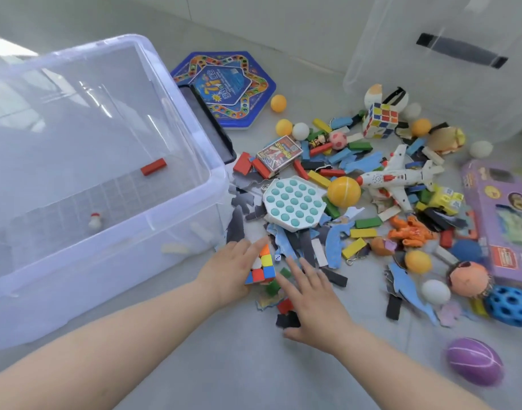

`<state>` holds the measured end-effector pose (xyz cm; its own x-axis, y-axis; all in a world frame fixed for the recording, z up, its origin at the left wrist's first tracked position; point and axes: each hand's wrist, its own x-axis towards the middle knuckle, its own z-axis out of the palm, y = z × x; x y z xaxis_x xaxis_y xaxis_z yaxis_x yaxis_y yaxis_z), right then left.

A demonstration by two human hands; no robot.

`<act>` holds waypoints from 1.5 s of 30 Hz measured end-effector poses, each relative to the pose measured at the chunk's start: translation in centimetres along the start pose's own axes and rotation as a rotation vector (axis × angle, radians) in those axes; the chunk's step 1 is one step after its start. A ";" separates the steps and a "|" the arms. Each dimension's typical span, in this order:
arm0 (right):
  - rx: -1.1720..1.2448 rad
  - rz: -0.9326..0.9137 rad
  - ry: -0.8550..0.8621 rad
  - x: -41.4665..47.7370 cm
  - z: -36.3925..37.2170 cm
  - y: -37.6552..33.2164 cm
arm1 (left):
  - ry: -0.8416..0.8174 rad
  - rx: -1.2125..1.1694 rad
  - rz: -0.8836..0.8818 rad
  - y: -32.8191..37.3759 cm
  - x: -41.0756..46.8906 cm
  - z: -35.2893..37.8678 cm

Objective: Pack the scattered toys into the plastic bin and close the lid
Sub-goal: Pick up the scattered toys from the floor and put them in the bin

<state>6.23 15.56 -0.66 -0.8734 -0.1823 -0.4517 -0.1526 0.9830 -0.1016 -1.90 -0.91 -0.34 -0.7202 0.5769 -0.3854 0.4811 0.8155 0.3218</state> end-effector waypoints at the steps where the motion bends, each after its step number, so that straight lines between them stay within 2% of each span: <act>1: -0.011 -0.013 -0.009 0.4 0.8 -0.1 | 0.047 -0.057 -0.005 -0.5 -0.8 0.3; 4: -0.042 -0.079 0.001 1.1 1.8 0.1 | 0.263 -0.155 0.033 -2.0 -3.9 0.9; 6: -0.081 -0.115 0.086 1.4 2.1 0.1 | 0.329 -0.129 0.020 -2.3 -5.5 0.6; 9: -0.100 -0.146 0.074 2.3 1.5 0.2 | 0.430 -0.133 0.040 -1.9 -7.0 -0.8; 14: 0.005 -0.069 0.073 3.5 -0.8 -0.2 | 0.451 -0.184 0.134 -1.2 -8.7 -4.9; 16: -0.002 -0.032 -0.034 3.6 -1.0 -0.3 | 0.493 -0.226 0.173 -0.4 -9.5 -6.4; 19: -0.040 0.018 -0.089 3.2 -1.9 -0.2 | 0.573 -0.200 0.230 0.8 -11.1 -9.2; 22: -0.028 0.055 -0.166 1.8 -2.0 0.2 | 0.711 -0.181 0.195 0.8 -12.3 -12.0; 25: 0.059 0.070 -0.167 0.3 -1.7 0.3 | 0.851 -0.098 0.068 -0.7 -13.3 -15.0; 28: 0.288 0.143 0.028 -0.6 -4.7 -0.3 | 0.909 -0.123 -0.249 -3.8 -13.9 -17.3; 31: 0.596 0.081 0.421 -0.6 -9.9 -1.6 | 0.751 -0.191 -0.546 -6.8 -13.8 -17.6; 35: 0.852 -0.162 0.898 0.5 -18.4 -6.0 | 0.479 -0.305 -0.638 -8.8 -13.7 -15.8; 37: 0.825 -0.297 0.948 1.8 -21.6 -9.0 | 0.295 -0.378 -0.625 -9.6 -13.9 -15.4; 39: 0.589 -0.396 0.772 3.6 -23.2 -12.0 | 0.169 -0.386 -0.620 -10.4 -14.2 -15.3; 42: 0.163 -0.390 0.307 6.8 -22.9 -14.0 | 0.124 -0.367 -0.641 -12.2 -15.0 -14.8; 44: 0.104 -0.323 0.081 8.0 -22.0 -13.9 | 0.056 -0.394 -0.658 -13.1 -15.4 -14.3; 45: 0.105 -0.286 0.023 8.3 -21.6 -13.8 | 0.027 -0.412 -0.655 -13.4 -15.5 -14.1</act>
<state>-8.89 0.95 16.17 -0.8121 -0.4500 -0.3715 -0.3464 0.8841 -0.3137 -4.23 -21.43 13.53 -0.8079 -0.0230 -0.5889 -0.2686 0.9038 0.3331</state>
